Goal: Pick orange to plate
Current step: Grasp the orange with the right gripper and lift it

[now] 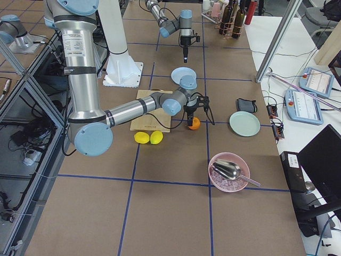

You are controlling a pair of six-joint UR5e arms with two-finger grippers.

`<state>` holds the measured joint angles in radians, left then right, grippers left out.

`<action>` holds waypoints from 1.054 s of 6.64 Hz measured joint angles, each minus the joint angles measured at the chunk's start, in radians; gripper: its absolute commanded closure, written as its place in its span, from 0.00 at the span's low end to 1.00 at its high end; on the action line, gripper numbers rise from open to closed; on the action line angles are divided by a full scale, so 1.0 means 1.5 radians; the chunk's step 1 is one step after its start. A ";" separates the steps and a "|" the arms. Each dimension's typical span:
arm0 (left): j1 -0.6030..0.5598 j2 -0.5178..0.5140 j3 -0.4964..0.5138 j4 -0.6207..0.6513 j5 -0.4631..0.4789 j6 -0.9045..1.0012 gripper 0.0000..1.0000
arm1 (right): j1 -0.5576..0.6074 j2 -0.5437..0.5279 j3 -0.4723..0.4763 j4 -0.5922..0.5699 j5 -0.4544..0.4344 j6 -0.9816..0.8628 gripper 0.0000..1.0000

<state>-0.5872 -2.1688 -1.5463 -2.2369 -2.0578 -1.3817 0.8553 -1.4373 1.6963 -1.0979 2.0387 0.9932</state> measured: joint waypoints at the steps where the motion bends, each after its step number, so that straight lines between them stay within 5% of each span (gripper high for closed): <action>1: 0.000 0.002 0.000 0.000 0.000 0.000 0.00 | -0.005 0.007 -0.014 0.008 -0.002 0.000 0.00; 4: 0.000 0.003 -0.003 0.000 0.007 -0.001 0.00 | -0.011 0.011 -0.036 0.013 -0.008 -0.002 0.00; 5: 0.000 0.002 -0.004 0.000 0.009 -0.001 0.00 | -0.015 0.011 -0.040 0.013 -0.013 -0.002 0.23; 7: -0.001 0.003 -0.007 0.000 0.010 -0.002 0.00 | -0.023 0.012 -0.044 0.013 -0.026 -0.001 0.96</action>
<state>-0.5881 -2.1646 -1.5561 -2.2365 -2.0434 -1.3840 0.8214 -1.4194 1.6308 -1.0778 1.9995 0.9919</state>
